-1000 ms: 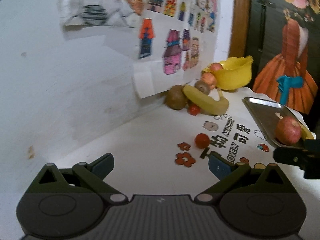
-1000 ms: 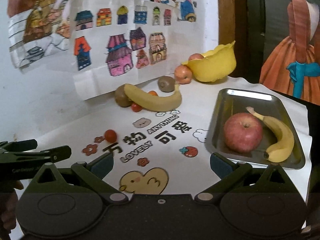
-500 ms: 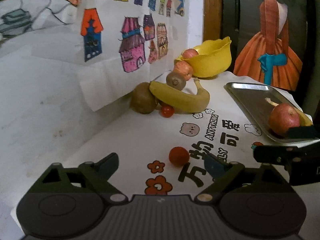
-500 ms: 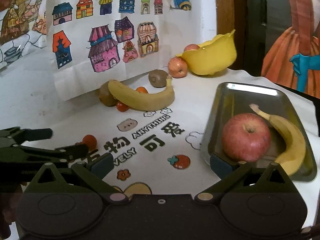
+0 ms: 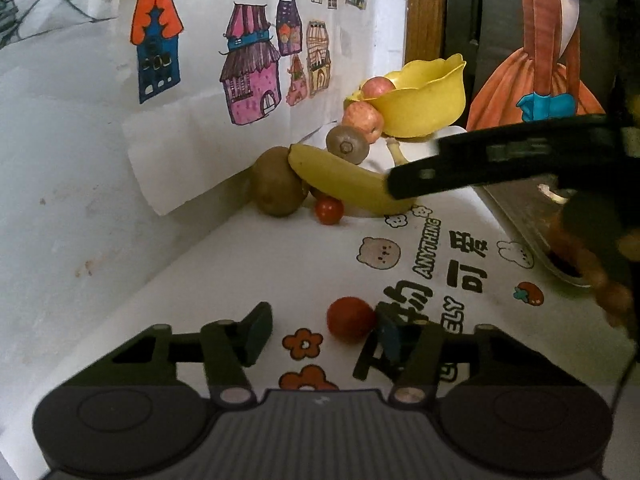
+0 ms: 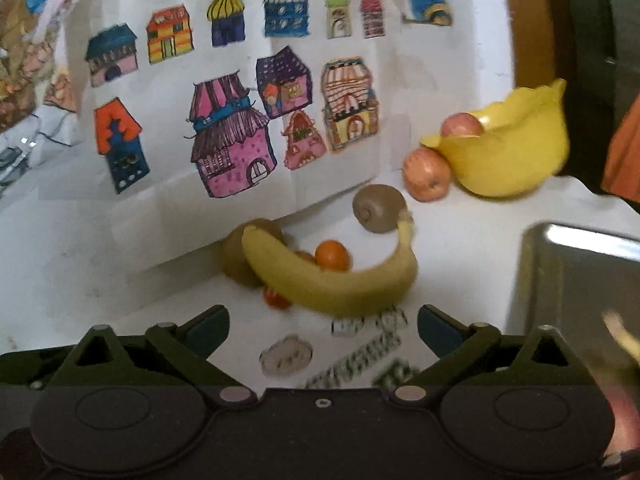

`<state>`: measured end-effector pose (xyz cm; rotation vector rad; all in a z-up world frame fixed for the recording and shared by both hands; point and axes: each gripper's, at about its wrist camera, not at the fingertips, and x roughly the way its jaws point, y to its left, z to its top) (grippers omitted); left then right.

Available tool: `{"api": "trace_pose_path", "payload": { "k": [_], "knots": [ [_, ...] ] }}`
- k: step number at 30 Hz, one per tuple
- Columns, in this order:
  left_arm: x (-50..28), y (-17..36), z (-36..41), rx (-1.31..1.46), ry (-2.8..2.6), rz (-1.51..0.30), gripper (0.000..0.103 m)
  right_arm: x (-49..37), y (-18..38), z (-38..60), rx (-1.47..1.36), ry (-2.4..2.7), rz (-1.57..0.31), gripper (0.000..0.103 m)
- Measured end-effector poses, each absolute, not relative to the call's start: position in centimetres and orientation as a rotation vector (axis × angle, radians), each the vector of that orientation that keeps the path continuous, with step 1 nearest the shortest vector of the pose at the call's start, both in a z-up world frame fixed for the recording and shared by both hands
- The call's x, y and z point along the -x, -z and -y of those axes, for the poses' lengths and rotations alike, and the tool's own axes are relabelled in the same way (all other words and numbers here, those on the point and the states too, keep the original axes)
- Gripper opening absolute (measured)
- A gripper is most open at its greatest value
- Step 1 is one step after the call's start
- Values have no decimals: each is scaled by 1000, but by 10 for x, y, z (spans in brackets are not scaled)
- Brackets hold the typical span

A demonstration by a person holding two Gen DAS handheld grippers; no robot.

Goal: Organize fruits
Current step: 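Move the left tool to a small red tomato and close on it, then hold the tomato in the left tool while the right tool grasps the second banana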

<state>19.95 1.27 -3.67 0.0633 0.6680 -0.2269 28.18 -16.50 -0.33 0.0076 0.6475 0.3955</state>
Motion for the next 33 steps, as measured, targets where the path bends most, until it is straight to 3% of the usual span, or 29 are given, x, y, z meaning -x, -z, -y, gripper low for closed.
{"api": "trace_pose_path", "payload": {
  "k": [6, 11, 26, 33],
  "knots": [
    [-202, 37, -13, -62, 214, -662, 38, -310, 11, 139, 74, -439, -639, 92],
    [-200, 37, -16, -41, 204, -664, 30, -318, 16, 114, 181, -479, -583, 85],
    [-197, 36, -18, -35, 209, -664, 30, -323, 28, 81, 404, -517, -519, 48],
    [-191, 36, -16, -27, 209, -669, 28, -303, 24, 84, 475, -527, -457, 40]
  ]
}}
